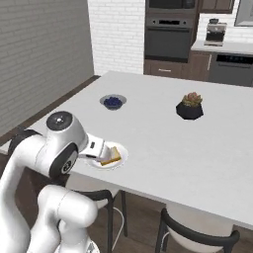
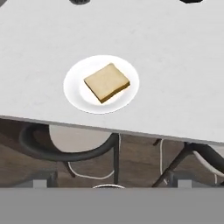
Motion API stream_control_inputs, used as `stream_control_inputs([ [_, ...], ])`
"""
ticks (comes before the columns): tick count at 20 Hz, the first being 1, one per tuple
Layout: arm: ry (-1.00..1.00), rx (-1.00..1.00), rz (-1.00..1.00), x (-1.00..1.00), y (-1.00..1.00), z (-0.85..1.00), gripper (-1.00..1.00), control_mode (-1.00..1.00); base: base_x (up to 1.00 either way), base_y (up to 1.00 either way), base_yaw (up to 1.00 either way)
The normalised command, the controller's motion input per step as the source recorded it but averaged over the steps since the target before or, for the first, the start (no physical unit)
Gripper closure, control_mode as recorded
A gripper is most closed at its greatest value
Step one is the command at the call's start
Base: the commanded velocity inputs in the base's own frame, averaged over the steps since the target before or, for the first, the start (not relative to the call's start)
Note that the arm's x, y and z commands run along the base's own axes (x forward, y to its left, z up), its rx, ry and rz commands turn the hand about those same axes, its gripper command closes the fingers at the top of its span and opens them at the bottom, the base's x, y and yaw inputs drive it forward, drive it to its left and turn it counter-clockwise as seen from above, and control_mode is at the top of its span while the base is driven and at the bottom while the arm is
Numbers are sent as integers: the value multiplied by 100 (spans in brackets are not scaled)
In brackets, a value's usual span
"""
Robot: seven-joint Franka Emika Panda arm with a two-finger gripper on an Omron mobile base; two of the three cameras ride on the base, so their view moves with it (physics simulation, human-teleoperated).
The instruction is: Start the toaster. Once the lever pops up, take the bread to the plate on the dining counter.
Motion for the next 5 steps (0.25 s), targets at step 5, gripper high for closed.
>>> stream_control_inputs([
  [5,-24,0,-12,-100,32,12,-100,-100,0,0,0],
])
